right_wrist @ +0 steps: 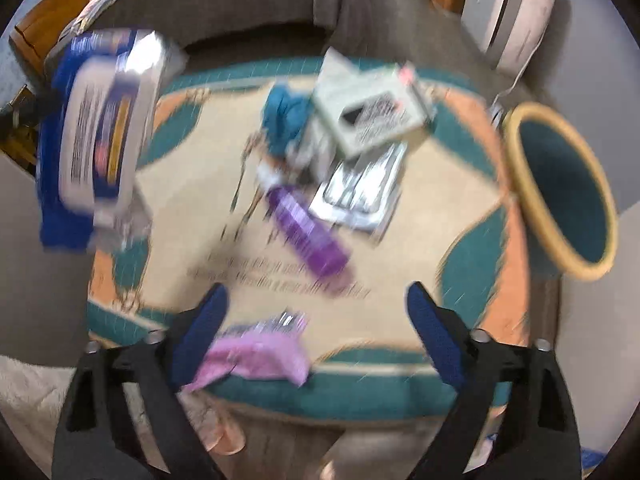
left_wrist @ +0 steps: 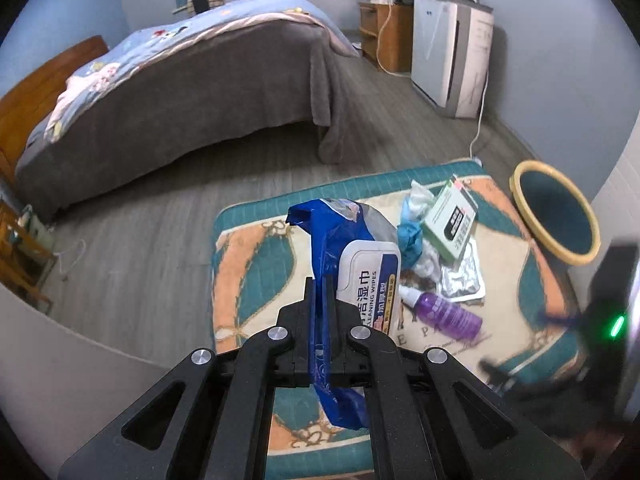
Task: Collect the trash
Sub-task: 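Grasp the blue wet-wipes pack with the left tool while the right tool grasps the pink wrapper, then lift the pink wrapper with the right tool while the left holds the wipes pack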
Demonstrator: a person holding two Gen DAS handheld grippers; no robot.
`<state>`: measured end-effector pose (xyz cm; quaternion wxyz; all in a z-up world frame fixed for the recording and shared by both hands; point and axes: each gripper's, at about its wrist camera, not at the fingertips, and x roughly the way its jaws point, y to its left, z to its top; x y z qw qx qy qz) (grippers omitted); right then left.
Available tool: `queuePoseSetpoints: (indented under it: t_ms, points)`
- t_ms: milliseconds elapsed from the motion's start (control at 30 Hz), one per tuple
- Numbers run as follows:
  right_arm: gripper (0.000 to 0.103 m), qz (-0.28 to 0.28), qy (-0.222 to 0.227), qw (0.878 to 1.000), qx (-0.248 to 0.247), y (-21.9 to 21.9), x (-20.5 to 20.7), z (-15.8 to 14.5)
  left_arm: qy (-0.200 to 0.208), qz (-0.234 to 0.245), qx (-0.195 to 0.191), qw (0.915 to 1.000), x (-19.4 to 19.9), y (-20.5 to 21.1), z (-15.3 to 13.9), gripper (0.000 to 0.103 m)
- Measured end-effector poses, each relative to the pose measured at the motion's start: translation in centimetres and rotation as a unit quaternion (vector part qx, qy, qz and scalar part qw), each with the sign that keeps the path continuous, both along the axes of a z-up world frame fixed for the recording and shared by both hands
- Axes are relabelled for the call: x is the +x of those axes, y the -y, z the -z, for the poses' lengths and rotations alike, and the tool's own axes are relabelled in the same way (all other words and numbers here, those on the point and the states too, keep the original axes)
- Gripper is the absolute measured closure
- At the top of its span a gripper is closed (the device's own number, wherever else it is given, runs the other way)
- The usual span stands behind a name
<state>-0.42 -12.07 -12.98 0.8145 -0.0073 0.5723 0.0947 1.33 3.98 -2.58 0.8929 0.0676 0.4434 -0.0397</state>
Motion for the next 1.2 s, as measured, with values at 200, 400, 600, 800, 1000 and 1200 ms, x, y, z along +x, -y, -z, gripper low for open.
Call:
queuePoseSetpoints:
  t_ms: [200,400,600,800,1000,1200]
  points:
    - [0.043,0.004,-0.040,0.999,0.027,-0.9,-1.8,3.0,-0.005,-0.003,-0.008,1.0000,0.3,-0.1,0.2,0.100]
    - [0.074,-0.014,-0.083,0.995,0.052,-1.6,-1.8,5.1,-0.007,0.000,-0.012,0.9999,0.5,-0.2,0.4,0.100]
    - [0.098,-0.042,-0.097,0.993,0.054,-3.0,-1.8,5.8,-0.008,0.000,-0.017,0.9998,0.7,-0.3,0.5,0.100]
    - [0.103,-0.042,-0.059,0.995,0.068,-2.9,-1.4,3.7,-0.006,-0.002,-0.021,0.9998,0.8,-0.6,0.4,0.100]
    - [0.103,-0.013,-0.057,0.996,0.071,-1.4,-1.3,2.9,-0.006,-0.006,-0.026,0.9996,0.8,-0.7,0.3,0.100]
    - [0.084,-0.036,-0.080,0.995,0.040,-2.0,-3.0,3.7,-0.007,-0.005,-0.029,0.9995,0.9,-0.7,0.3,0.100]
